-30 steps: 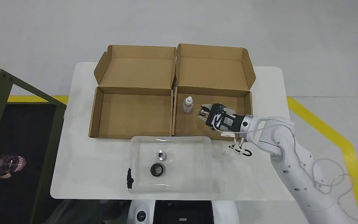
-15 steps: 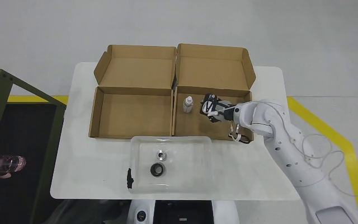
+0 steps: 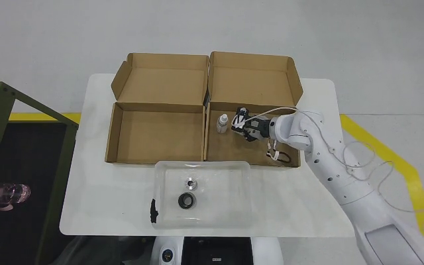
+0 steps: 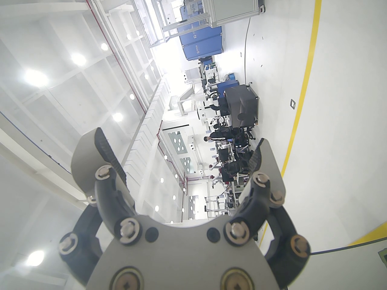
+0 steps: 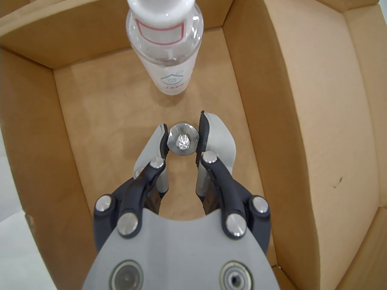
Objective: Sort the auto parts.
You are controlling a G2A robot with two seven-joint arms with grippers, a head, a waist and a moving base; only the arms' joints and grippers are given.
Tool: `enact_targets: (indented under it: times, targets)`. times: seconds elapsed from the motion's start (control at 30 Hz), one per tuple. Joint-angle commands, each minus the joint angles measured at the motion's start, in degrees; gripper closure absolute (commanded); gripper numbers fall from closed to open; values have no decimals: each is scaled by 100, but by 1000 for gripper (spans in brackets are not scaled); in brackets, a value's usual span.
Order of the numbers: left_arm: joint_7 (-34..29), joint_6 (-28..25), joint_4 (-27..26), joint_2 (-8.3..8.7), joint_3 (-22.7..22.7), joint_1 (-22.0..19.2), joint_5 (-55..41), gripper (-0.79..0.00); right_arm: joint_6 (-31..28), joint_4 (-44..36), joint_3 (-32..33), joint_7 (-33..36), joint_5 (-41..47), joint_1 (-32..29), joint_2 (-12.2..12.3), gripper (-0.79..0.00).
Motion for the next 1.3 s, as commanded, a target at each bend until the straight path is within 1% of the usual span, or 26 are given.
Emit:
enact_targets:
  times: [0.0, 0.07, 0.17, 0.27, 0.4, 0.53, 0.57, 0.67, 0.7, 0.8, 1.0, 1.07, 1.13, 1.17, 1.23, 1.27]
  targets:
    - [0, 0, 0, 0, 0, 0, 0, -785, 24, 59, -70, -6, -36, 59, -27, -203]
    - [0, 0, 0, 0, 0, 0, 0, -785, 47, 120, -131, -25, -64, 108, -53, -243]
    - [0, 0, 0, 0, 0, 0, 0, -785, 81, 215, -207, -60, -96, 170, -90, -271]
    - [0, 0, 0, 0, 0, 0, 0, -785, 98, 241, -229, -129, -106, 204, -109, -342]
    - [0, 0, 0, 0, 0, 0, 0, -785, 84, 134, -115, -234, -85, 139, -81, -376]
    - [0, 0, 0, 0, 0, 0, 0, -785, 12, -237, 126, -262, -52, -67, 6, -394]
    - [0, 0, 0, 0, 0, 0, 0, -785, -7, -369, 202, -253, -47, -142, 34, -422]
    - [0, 0, 0, 0, 0, 0, 0, -785, -45, -781, 465, -238, -48, -386, 127, -440]
    - [0, 0, 0, 0, 0, 0, 0, -785, -36, -937, 551, -217, -64, -475, 157, -480]
    - [0, 0, 0, 0, 0, 0, 0, -785, 1, -1453, 800, -148, -128, -743, 240, -514]
    - [0, 0, 0, 0, 0, 0, 0, -785, -8, -2447, 1141, -219, -158, -1252, 353, -511]
    - [0, 0, 0, 0, 0, 0, 0, -785, -55, -2671, 1178, -331, -128, -1388, 372, -474]
    - [0, 0, 0, 0, 0, 0, 0, -785, -66, -2862, 1189, -485, -92, -1515, 381, -480]
    - [0, 0, 0, 0, 0, 0, 0, -785, -81, -2926, 1182, -560, -80, -1574, 385, -437]
    - [0, 0, 0, 0, 0, 0, 0, -785, -100, -3040, 1153, -743, -67, -1665, 385, -428]
    - [0, 0, 0, 0, 0, 0, 0, -785, -78, -3077, 1124, -782, -134, -1706, 385, -403]
